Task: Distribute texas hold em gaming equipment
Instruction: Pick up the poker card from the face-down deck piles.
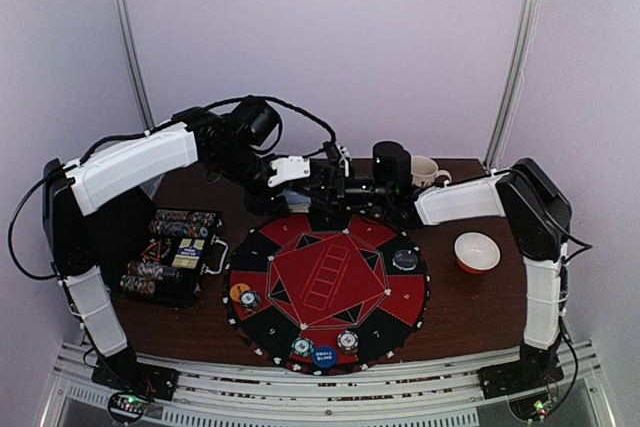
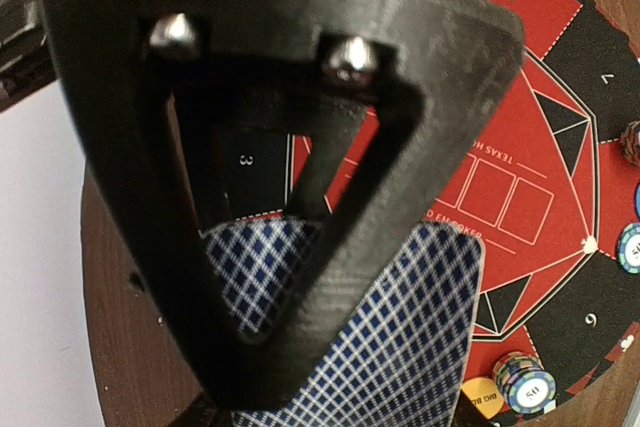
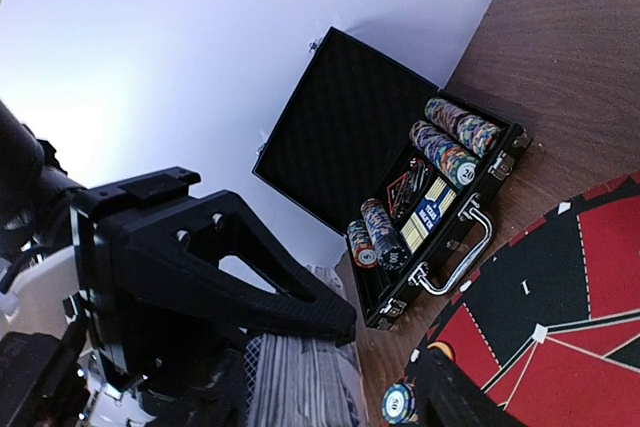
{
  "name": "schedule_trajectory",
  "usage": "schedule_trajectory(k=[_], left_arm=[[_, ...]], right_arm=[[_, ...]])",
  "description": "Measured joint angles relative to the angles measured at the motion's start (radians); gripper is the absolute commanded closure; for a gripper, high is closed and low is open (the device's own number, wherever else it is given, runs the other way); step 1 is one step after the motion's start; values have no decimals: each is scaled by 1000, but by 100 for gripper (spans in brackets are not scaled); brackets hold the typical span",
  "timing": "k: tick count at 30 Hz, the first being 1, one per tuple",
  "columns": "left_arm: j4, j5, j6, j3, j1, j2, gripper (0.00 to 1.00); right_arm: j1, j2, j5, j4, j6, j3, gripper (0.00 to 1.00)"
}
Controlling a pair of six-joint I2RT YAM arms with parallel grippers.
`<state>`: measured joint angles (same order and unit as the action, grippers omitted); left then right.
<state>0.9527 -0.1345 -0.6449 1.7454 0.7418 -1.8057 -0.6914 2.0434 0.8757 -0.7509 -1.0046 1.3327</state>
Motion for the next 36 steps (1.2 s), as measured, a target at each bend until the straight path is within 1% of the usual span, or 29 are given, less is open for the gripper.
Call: schedule_trajectory(k=[2,4,5,6,8,10,12,14,15,16,17,20,21,23,24,26,29,32,36], left_arm=[[0,1,0,0,0,0,51],[-1,8,0,0,0,0,51],[3,11,0,0,0,2,49],[6,12,0,0,0,5,43],[8,16,5,-1,2,7,25],[6,22,7,-5,6,7,15],[-11,43,5,-20,11,7,11],[-19,54,4,-35,11,7,10],[-20,59,3,-43,11,7,11],[-23,63,3,-51,11,7,14],[-25,67,2,-56,11,6,19],[-23,66,-2,-60,11,1,37],[-22,64,-4,-60,13,1,39],[-21,56,-3,-61,14,0,40],[-22,55,-4,-61,14,0,42],[-23,48,-4,-64,12,0,45],[-25,42,-2,-66,12,0,49],[-37,47,-2,-68,13,0,53],[-60,56,-2,-82,12,2,55]], right_arm=[[-10,13,13,0,-5,19,64],[-16,17,27,-3,-13,27,82],[-16,17,27,2,-8,27,92],[-16,19,32,5,-13,27,100],[-14,22,46,-1,3,27,100],[-14,22,48,-1,-2,28,100],[-16,22,68,-2,-10,29,100],[-19,22,80,1,-14,29,100],[-20,22,82,2,-14,29,100],[-21,22,85,2,-14,29,100],[-21,22,89,4,-12,29,100],[-19,22,84,25,2,30,100],[-18,22,78,31,9,30,100],[-15,22,76,40,21,32,100],[-14,21,75,46,32,32,97],[-15,20,74,62,53,35,84],[-15,13,74,92,89,35,71],[-17,-3,68,153,129,37,64],[-16,-29,48,237,188,38,61]])
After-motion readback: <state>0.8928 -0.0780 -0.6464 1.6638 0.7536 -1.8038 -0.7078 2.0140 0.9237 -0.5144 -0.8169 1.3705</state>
